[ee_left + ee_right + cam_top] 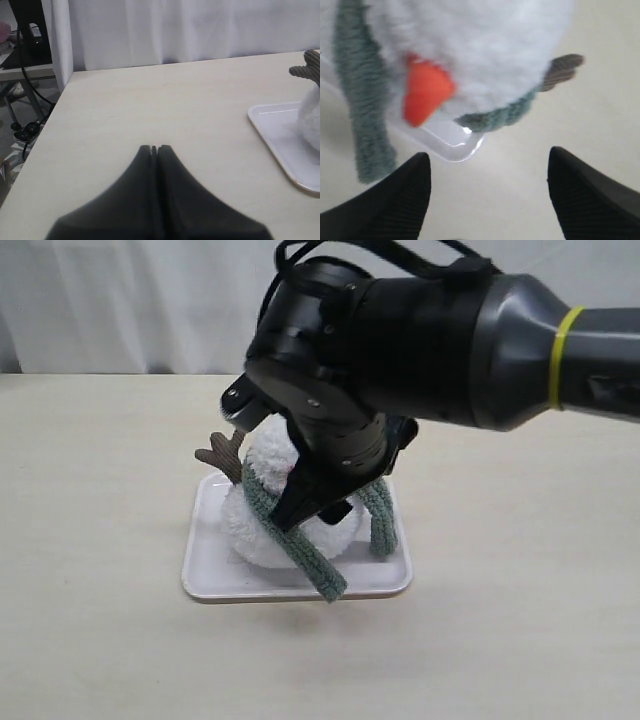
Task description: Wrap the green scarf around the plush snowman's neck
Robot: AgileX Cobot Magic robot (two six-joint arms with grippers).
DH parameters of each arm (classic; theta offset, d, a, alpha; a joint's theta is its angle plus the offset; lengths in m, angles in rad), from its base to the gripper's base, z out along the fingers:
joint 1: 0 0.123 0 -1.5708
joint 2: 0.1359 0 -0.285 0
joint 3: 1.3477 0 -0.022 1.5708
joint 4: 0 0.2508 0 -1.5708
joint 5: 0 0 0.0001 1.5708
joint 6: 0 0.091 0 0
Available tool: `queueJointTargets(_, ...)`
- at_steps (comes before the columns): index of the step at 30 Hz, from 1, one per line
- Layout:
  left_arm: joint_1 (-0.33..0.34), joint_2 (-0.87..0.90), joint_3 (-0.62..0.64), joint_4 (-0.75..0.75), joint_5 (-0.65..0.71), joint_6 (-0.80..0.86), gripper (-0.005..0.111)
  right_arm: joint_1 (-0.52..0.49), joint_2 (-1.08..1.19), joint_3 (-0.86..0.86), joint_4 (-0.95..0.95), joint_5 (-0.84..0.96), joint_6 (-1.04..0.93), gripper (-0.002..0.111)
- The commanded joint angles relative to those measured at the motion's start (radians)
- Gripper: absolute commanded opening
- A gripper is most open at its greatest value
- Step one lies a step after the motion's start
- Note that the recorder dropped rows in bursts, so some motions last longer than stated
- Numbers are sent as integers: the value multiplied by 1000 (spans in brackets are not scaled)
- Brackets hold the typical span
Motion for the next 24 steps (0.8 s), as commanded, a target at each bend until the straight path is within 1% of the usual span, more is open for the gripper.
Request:
queueJointTargets(1,-7,-2,3,-2,-12,-2,0,-101,-21,44,-31,16,34,64)
queueJointTargets(4,-7,-2,3,-2,-12,-2,0,-177,-21,98,-12,16,25,63)
queueJointTargets(6,-7,-2,3,-2,-12,-2,0,-225,-21,140,44,-5,-17,61)
queueJointTargets(8,-7,-2,3,-2,-12,-2,0,-272,-21,177,115,-64,-62,59)
queueJointTargets(11,-7,-2,3,-2,-12,-2,0,-327,-21,205,242,-197,-168,59)
queueJointTargets(14,-7,-2,3,-2,-12,-2,0,-347,-21,234,350,-338,-333,59)
queueJointTargets(17,-7,-2,3,-2,-12,-2,0,-347,-21,284,364,-461,-410,59)
queueJointTargets(20,-7,-2,3,-2,-12,-2,0,-347,-21,332,333,-558,-410,59)
queueJointTargets(24,-7,-2,3,-2,-12,-2,0,-347,-21,376,257,-686,-326,59)
